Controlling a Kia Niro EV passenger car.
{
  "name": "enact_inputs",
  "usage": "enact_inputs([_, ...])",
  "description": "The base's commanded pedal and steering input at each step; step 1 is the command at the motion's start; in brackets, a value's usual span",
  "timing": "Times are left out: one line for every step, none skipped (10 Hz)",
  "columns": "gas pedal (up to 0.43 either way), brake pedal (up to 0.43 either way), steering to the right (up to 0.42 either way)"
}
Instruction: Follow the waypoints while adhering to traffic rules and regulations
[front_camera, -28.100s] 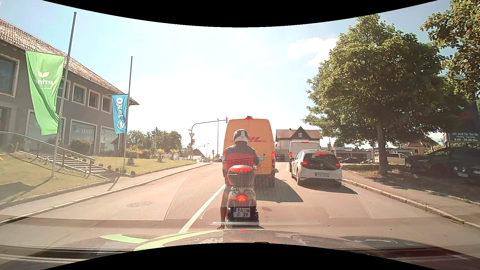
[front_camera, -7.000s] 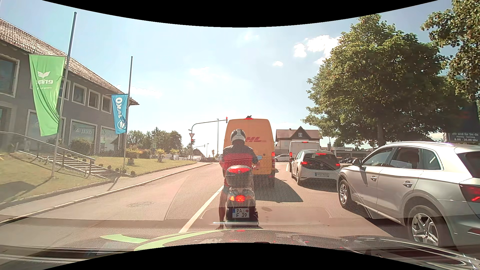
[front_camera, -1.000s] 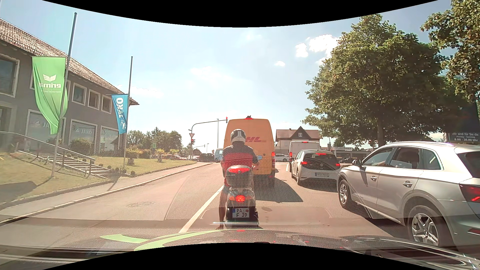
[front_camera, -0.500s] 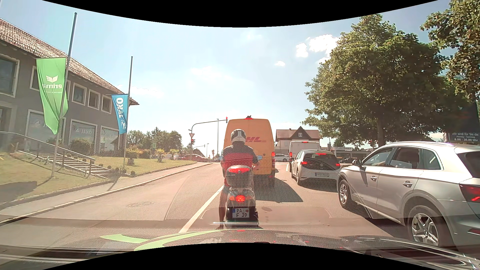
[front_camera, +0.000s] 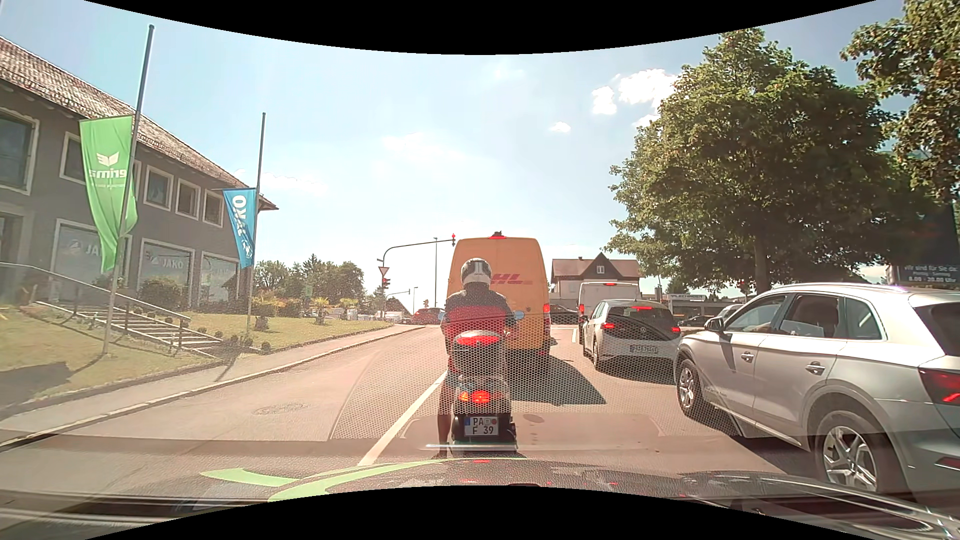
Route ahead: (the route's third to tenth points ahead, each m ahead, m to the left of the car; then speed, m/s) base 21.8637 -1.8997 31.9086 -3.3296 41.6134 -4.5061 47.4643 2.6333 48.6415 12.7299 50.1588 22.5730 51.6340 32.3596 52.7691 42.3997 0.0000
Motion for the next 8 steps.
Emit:
enact_inputs([0.0, 0.25, 0.024])
enact_inputs([0.0, 0.25, 0.024])
enact_inputs([0.0, 0.25, 0.024])
enact_inputs([0.0, 0.25, 0.024])
enact_inputs([0.0, 0.25, 0.024])
enact_inputs([0.0, 0.25, 0.024])
enact_inputs([0.0, 0.25, 0.024])
enact_inputs([0.0, 0.25, 0.024])
